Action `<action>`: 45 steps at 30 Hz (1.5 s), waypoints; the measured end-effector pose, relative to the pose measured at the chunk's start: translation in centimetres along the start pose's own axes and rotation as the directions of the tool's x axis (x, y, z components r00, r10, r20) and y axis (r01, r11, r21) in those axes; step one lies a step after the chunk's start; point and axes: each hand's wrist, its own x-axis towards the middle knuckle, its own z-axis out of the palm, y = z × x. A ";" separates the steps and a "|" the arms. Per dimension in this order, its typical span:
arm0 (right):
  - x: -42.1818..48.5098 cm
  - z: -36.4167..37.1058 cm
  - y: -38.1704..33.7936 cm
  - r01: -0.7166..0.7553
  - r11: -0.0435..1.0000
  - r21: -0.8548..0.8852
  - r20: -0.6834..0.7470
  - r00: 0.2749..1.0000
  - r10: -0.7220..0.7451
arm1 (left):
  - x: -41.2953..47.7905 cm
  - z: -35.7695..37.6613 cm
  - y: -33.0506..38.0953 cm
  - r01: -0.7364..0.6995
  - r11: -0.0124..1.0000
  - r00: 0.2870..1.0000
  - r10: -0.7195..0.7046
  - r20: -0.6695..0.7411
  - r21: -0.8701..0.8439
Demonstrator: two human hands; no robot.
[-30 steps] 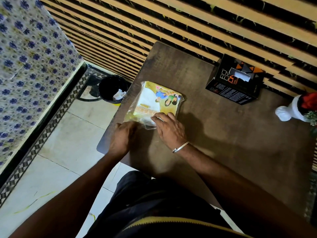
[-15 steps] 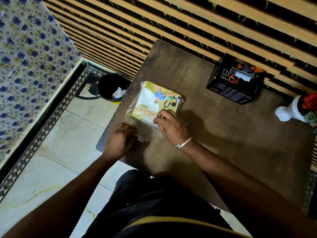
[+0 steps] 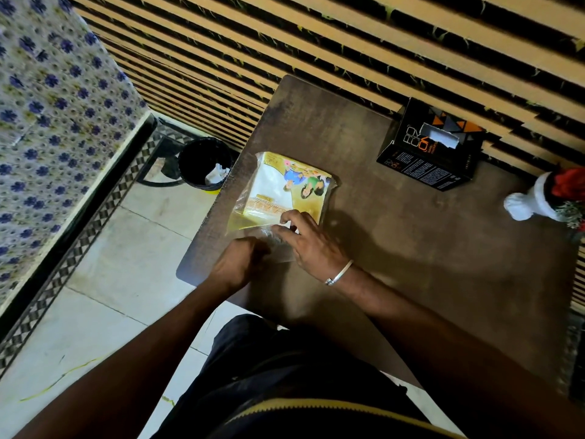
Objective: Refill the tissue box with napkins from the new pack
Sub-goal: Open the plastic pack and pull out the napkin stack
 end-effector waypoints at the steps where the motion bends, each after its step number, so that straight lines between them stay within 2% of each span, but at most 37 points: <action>1: -0.1 0.0 -0.1 0.002 1.000 0.018 -0.005 1.000 -0.002 | 0.0 -0.1 0.2 0.013 0.998 0.998 -0.016 -0.053 -0.064; 3: -0.3 0.0 -0.3 0.003 0.999 0.052 -0.028 1.000 -0.001 | 0.5 0.0 0.9 0.072 0.964 0.980 -0.116 -0.161 -0.255; 4: -0.3 -0.1 -0.4 0.005 0.998 0.069 -0.040 0.999 -0.002 | 0.8 0.1 1.2 0.149 0.895 0.952 -0.244 -0.182 -0.420; 5: -0.3 0.0 -0.5 0.006 0.996 0.089 -0.047 0.999 -0.002 | 1.3 0.3 1.7 0.222 0.753 0.908 -0.391 -0.151 -0.619; 6: -0.2 0.0 -0.6 0.005 0.994 0.108 -0.047 0.999 0.000 | 1.8 0.6 2.1 0.276 0.567 0.854 -0.515 -0.073 -0.777; 7: 0.0 0.0 -0.6 0.000 0.992 0.127 -0.040 0.999 0.005 | 2.2 0.9 2.5 0.301 0.397 0.807 -0.590 0.009 -0.867; 9: 0.3 -0.2 -0.9 -0.017 0.984 0.179 -0.044 0.999 0.025 | 3.0 1.4 3.0 0.303 0.217 0.765 -0.636 0.101 -0.928; 12: 0.4 -1.2 -1.3 -0.025 0.967 0.253 -0.129 0.990 0.059 | 3.9 1.5 3.4 0.216 0.064 0.759 -0.639 0.127 -0.974; 13: 0.5 -1.5 -1.3 -0.014 0.964 0.265 -0.177 0.982 0.063 | 4.3 1.8 3.0 0.202 0.040 0.747 -0.652 0.127 -0.979; 15: 1.5 -2.2 -0.3 -0.052 0.964 0.259 -0.261 0.958 0.122 | 4.7 2.1 2.8 0.225 0.060 0.708 -0.696 0.121 -0.973; 17: 3.6 -2.4 2.2 -0.240 0.945 0.222 -0.263 0.919 0.295 | 5.1 2.4 2.6 0.254 0.061 0.671 -0.730 0.131 -0.965; 19: 6.2 -2.7 5.4 -0.461 0.878 0.132 -0.113 0.873 0.475 | 5.3 2.5 2.6 0.252 0.037 0.668 -0.730 0.146 -0.967; 21: 8.6 -3.2 8.1 -0.549 0.833 0.073 0.076 0.836 0.544 | 5.4 2.4 2.8 0.235 0.021 0.669 -0.729 0.145 -0.972; 24: 11.8 -3.1 10.2 -0.600 0.797 0.064 0.326 0.767 0.552 | 5.7 2.3 2.9 0.233 0.006 0.670 -0.726 0.156 -0.972; 27: 14.0 -2.3 10.5 -0.644 0.756 0.113 0.448 0.712 0.540 | 6.1 2.3 2.7 0.268 -0.026 0.645 -0.738 0.200 -0.963; 32: 14.2 -2.4 10.5 -0.660 0.745 0.092 0.432 0.701 0.567 | 7.0 1.9 3.0 0.316 -0.039 0.644 -0.725 0.245 -0.948; 37: 12.0 -2.7 12.4 -0.770 0.508 0.386 0.541 0.635 0.552 | 7.6 1.2 3.6 0.317 -0.048 0.673 -0.692 0.260 -0.947; 42: 9.3 -3.5 13.6 -0.721 0.455 0.523 0.520 0.693 0.500 | 8.0 1.0 4.1 0.276 -0.034 0.770 -0.591 0.242 -0.960; 45: 7.8 -4.3 13.2 -0.671 0.342 0.658 0.500 0.729 0.468 | 8.3 0.6 4.4 0.264 -0.034 0.830 -0.502 0.245 -0.964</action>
